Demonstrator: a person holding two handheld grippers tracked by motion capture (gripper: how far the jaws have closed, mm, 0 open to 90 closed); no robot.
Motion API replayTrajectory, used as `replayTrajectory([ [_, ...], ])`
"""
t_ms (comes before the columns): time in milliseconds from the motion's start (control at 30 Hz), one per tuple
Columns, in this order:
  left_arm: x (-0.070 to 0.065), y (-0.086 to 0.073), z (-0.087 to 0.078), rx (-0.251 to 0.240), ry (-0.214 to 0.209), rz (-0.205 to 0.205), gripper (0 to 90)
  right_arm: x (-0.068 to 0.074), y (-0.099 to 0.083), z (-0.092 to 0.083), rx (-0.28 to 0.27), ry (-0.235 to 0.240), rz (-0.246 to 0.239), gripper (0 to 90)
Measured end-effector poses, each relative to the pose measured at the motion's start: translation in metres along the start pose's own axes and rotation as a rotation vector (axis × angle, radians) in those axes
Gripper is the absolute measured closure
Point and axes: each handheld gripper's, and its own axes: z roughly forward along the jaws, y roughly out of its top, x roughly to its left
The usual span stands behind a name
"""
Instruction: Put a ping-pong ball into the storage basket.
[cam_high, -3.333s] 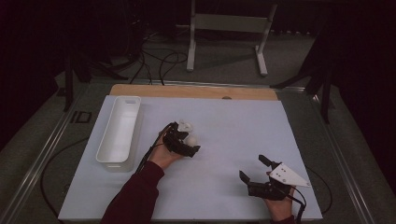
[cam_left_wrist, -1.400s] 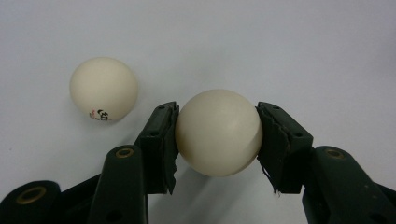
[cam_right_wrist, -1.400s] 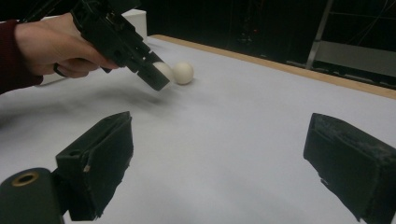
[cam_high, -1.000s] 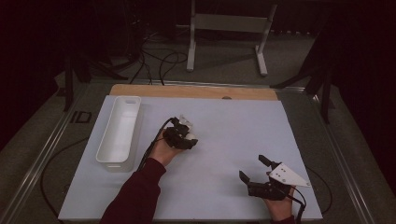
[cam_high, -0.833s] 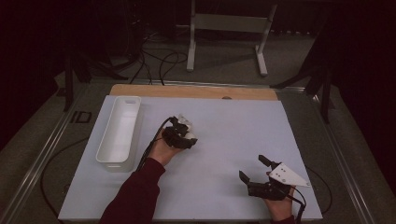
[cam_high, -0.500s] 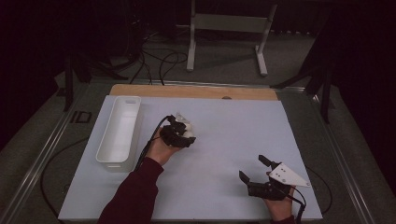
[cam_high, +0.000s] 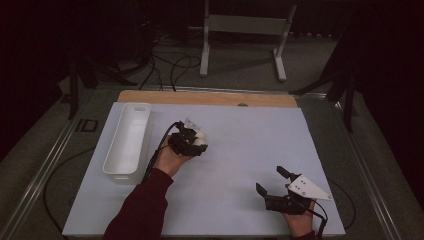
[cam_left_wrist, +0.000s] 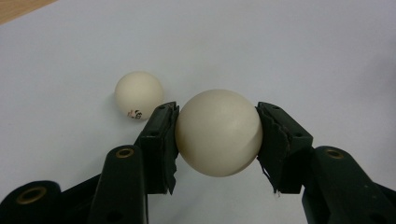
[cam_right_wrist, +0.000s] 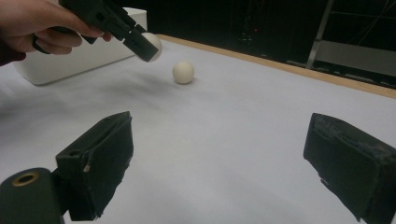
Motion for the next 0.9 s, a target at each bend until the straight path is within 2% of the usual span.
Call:
replayTrajectory([
  [900, -0.003, 0.002, -0.015, -0.025, 0.001, -0.006, 51.2, 0.001, 0.0, 0.001, 0.003, 0.005, -0.001, 8.1],
])
